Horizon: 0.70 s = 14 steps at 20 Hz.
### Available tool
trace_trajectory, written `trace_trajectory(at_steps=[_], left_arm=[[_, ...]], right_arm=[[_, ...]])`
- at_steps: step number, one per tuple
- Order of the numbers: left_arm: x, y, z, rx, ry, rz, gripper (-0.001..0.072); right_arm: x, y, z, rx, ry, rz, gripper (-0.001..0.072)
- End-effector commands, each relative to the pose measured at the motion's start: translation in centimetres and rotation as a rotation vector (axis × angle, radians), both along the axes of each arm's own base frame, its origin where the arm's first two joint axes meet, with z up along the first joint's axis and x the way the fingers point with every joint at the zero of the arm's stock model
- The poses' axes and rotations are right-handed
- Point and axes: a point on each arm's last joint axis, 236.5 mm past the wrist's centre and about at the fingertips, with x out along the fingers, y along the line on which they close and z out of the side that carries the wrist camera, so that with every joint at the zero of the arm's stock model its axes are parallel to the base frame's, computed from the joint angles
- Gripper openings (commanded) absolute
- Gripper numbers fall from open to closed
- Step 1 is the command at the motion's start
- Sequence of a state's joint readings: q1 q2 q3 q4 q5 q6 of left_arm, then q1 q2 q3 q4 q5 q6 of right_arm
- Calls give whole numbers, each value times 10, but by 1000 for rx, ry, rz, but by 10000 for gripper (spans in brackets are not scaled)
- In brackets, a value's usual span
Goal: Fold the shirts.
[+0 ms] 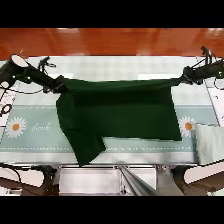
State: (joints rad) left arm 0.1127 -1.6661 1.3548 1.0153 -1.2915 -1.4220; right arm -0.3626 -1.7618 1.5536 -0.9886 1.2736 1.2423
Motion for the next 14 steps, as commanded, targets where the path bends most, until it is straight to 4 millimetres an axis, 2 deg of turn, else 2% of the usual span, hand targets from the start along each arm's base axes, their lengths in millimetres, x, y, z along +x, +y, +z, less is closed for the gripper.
trace_trajectory(at_steps=[1,3,4,5,6,9,11,13,14], left_arm=[[-39,-3,-27,30,120,-54,20],[-41,-2,-31,30,128,-50,21],[-41,-2,-30,29,130,-47,59],[-44,-3,-28,26,140,-56,258],[-47,-1,-24,29,153,-68,515],[-49,21,5,57,151,-75,509],[-52,50,29,113,95,-22,509],[-69,78,43,143,56,64,508],[-82,88,42,144,45,118,508]], right_arm=[[-26,3,-22,4,96,23,23],[-29,5,-27,10,107,20,31],[-29,5,-26,17,116,7,158],[-31,7,-25,34,133,-14,381],[-33,11,-21,53,144,-8,413],[-48,1,8,77,173,-10,413],[-64,-21,28,66,170,-63,413],[-82,-37,33,55,151,-163,413],[-98,-39,26,51,148,-208,413]])
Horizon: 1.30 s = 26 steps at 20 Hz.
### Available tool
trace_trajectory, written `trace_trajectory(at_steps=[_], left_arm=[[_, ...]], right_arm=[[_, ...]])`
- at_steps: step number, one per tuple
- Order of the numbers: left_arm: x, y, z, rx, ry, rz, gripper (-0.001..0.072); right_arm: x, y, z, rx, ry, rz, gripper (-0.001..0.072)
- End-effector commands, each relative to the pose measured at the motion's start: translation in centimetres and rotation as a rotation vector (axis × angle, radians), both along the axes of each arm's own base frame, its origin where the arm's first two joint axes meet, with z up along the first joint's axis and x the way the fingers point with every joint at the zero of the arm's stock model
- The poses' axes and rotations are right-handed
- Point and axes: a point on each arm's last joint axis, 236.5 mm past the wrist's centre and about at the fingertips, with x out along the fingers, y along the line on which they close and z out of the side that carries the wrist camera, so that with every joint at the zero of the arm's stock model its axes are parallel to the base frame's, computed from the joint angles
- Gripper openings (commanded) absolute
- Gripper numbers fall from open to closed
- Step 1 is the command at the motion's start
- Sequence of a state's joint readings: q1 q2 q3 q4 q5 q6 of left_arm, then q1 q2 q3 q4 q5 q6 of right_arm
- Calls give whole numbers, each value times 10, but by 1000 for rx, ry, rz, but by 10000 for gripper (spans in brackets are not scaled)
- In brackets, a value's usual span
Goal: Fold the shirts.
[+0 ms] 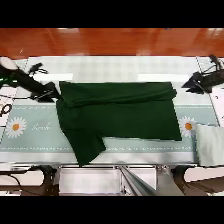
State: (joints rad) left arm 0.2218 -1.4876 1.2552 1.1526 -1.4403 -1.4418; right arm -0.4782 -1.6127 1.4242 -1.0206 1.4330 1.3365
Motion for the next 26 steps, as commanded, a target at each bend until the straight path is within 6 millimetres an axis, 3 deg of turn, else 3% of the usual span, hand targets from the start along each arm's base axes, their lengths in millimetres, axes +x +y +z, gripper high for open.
trace_trajectory(at_steps=[1,2,4,8,12,18,21,22,23,26], left_arm=[[-40,37,6,43,-39,146,508],[-62,38,-4,22,-23,205,508],[-103,22,-24,-81,9,292,508],[-157,-6,-59,-199,98,431,508],[-163,-32,-75,-224,109,405,508],[-151,-77,-82,-293,118,356,508],[-160,-104,-93,-297,170,275,505],[-163,-109,-95,-292,174,242,390],[-163,-112,-94,-291,156,200,11],[-154,-112,-81,-311,123,161,20]], right_arm=[[-44,-10,-7,-11,1,-130,413],[-63,2,-18,10,-6,-140,413],[-89,31,-30,79,-53,-153,413],[-112,64,-32,159,-119,-220,413],[-119,72,-31,186,-107,-206,413],[-120,74,-30,194,-100,-198,413],[-120,74,-30,194,-101,-199,413],[-120,72,-30,194,-102,-206,413],[-121,68,-29,199,-100,-220,413],[-137,32,-39,155,-48,-323,413]])
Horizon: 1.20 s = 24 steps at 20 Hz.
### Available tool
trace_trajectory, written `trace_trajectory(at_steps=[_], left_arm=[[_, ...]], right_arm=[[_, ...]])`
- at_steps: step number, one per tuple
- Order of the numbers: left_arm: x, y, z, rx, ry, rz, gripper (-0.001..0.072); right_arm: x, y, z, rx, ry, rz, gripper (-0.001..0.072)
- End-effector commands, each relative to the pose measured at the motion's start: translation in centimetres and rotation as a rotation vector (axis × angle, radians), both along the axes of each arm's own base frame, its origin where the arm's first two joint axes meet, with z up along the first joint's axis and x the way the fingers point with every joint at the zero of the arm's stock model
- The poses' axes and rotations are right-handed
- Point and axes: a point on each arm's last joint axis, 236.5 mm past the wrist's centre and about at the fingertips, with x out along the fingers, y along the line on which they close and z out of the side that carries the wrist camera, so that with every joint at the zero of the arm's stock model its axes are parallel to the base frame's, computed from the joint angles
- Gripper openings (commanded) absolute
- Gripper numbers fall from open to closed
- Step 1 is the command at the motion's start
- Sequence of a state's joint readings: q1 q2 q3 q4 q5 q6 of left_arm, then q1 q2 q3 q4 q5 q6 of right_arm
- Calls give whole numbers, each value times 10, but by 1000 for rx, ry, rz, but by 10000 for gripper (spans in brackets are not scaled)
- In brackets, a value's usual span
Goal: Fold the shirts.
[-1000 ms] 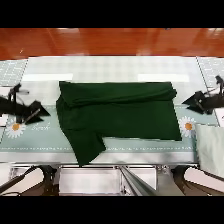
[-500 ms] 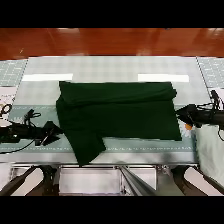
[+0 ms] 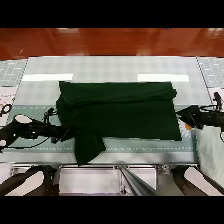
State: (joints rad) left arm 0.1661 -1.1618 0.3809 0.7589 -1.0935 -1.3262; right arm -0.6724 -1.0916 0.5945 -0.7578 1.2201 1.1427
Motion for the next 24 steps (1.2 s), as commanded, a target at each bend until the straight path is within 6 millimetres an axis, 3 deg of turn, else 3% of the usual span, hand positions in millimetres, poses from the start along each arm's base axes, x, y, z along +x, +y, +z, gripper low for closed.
trace_trajectory(at_steps=[1,4,5,11,15,18,19,20,21,24], left_arm=[[6,-8,11,-29,-32,-51,20],[10,-8,13,-29,-42,-52,20],[10,-8,13,-28,-43,-51,20],[15,-6,11,-15,-56,-41,20],[16,-5,10,-10,-61,-36,20],[16,-5,10,-10,-61,-36,20],[16,-5,10,-10,-61,-36,20],[17,-4,11,-10,-63,-37,20],[21,-3,14,-12,-84,-49,20],[46,16,27,1,-144,7,20]], right_arm=[[-27,-38,-17,-46,124,-109,413],[-84,-65,-43,-149,379,-137,413],[-92,-67,-45,-162,417,-138,413],[-78,-31,-51,36,397,-53,413],[-80,-4,-70,52,459,80,414],[-55,11,-72,73,381,86,413],[-44,17,-68,87,329,91,370],[-33,22,-61,117,275,94,219],[-24,28,-52,149,212,115,17],[-21,25,-34,143,177,187,23]])
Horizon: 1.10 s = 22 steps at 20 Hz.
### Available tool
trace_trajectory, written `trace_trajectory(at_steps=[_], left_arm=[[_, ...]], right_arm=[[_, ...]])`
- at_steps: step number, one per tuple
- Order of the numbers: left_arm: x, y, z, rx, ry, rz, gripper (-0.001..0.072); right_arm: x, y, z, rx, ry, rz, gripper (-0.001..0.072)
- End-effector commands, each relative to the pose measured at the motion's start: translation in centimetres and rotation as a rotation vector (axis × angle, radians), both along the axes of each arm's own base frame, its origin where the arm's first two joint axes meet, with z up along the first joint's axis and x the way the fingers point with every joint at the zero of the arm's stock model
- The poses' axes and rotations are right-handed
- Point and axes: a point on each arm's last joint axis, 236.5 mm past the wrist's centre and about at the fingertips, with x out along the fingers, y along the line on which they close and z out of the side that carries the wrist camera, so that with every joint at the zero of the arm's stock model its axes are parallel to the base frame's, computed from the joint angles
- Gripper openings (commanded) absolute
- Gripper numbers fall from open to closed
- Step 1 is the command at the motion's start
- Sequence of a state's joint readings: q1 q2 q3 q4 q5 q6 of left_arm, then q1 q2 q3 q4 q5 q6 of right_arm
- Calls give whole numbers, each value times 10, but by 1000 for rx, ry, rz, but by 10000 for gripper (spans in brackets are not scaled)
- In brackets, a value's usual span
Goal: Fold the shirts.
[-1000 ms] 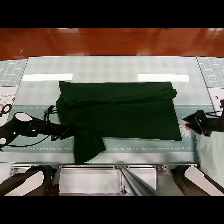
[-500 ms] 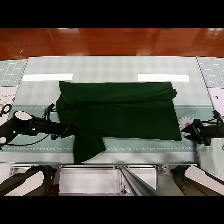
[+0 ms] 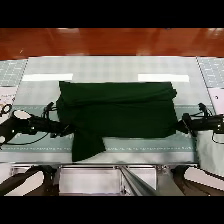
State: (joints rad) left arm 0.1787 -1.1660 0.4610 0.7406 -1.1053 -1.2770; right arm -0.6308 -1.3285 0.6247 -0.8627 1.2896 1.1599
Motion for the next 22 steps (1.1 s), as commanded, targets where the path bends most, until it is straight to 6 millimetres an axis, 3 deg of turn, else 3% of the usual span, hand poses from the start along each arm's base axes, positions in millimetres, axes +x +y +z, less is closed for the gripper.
trace_trajectory(at_steps=[1,3,6,9,11,17,22], left_arm=[[25,19,17,2,-60,43,20],[47,30,31,14,-116,65,20],[95,41,61,50,-255,105,20],[141,44,87,74,-365,117,20],[167,41,93,77,-390,104,20],[233,38,77,51,-352,108,20],[248,24,51,10,-279,47,20]], right_arm=[[15,4,23,34,-86,57,23],[33,-1,36,17,-133,48,23],[71,-5,53,-51,-226,45,23],[116,-18,69,-160,-330,12,23],[140,-23,76,-186,-363,6,23],[197,-28,67,-192,-402,-17,23],[232,-36,48,-156,-403,-77,23]])
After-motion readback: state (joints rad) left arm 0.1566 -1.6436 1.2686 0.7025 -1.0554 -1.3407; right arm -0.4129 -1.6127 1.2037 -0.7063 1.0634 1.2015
